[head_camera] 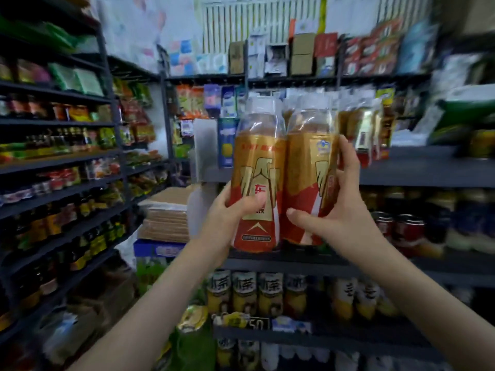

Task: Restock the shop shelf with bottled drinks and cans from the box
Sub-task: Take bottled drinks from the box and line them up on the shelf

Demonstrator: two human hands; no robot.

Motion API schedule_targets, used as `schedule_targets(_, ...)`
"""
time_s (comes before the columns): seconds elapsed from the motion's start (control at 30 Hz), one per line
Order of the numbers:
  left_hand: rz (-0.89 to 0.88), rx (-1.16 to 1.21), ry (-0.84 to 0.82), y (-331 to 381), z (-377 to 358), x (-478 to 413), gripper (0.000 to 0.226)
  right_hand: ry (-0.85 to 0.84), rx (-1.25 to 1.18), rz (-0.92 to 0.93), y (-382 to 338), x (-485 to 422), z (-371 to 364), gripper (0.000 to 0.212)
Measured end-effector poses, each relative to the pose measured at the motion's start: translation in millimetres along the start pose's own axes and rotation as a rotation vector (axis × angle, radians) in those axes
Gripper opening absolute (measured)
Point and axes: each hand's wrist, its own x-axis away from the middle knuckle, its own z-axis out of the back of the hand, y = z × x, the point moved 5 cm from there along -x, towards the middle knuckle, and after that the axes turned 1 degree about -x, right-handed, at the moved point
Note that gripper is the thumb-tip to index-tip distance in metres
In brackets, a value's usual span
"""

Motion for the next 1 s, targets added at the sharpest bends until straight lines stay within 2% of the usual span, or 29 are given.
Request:
schedule_targets(0.1,-0.045,0.027,-0.051,-8,-78,-26,0.064,0.061,-0.061,-0.145,19,2,81,0.102)
schedule_targets(0.23,-0.051,0.081,-0.046,-12,-152,-58,0.074,0.137,-0.045,-0.201,38,-4,165,0.091)
schedule_targets(0.47,-0.1,0.083,0.015,-4,-197,-103,0.08,0.224,-0.053,-0.187,57,-28,262,0.09)
schedule_targets(0.53,-0.115,0.075,0.026,-2,-201,-116,0.085,0.229,-0.038,-0.169,61,-39,277,0.095)
schedule_targets(0.67,-0.15,0.062,0.032,-2,-201,-137,0.065,0.234,0.084,-0.132,77,-71,291,0.1)
schedule_targets(0.8,-0.184,0.039,0.032,0,-196,-160,0.063,0.231,0.156,-0.106,99,-109,289,0.093)
schedule_targets(0.93,-0.194,0.035,0.041,-2,-187,-186,0.059,0.188,0.266,-0.109,127,-150,279,0.129)
schedule_targets(1.0,-0.202,0.03,0.048,-6,-183,-197,0.058,0.213,0.311,-0.117,142,-165,275,0.133)
